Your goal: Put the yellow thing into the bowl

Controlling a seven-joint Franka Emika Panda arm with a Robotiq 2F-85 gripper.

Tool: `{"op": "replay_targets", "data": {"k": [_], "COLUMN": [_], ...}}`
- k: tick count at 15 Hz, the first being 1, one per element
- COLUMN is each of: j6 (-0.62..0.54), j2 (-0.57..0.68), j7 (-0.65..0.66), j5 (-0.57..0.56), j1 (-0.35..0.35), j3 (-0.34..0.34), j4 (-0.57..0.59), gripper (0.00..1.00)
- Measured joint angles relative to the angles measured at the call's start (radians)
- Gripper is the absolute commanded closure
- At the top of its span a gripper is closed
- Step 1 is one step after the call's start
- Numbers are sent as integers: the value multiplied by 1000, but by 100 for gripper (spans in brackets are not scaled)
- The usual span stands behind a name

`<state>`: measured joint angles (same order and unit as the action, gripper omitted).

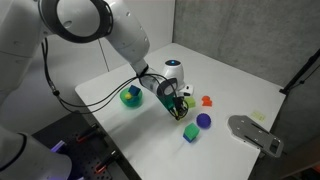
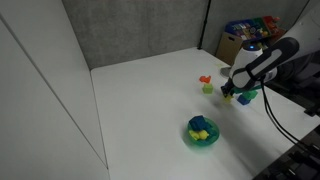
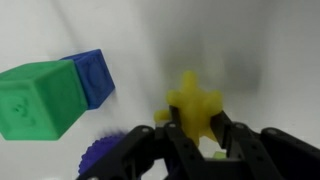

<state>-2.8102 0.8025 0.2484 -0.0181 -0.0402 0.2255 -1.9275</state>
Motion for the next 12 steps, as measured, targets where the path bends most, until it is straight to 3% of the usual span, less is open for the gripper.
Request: {"op": "replay_targets", "data": {"k": [6, 12], "j6": [115, 355], "j2": [-194, -418], "j7": [-29, -154], "j5": [8, 123], "j1": [5, 44], "j3": [-87, -229], "j4": [-92, -235], "gripper": [89, 89]}}
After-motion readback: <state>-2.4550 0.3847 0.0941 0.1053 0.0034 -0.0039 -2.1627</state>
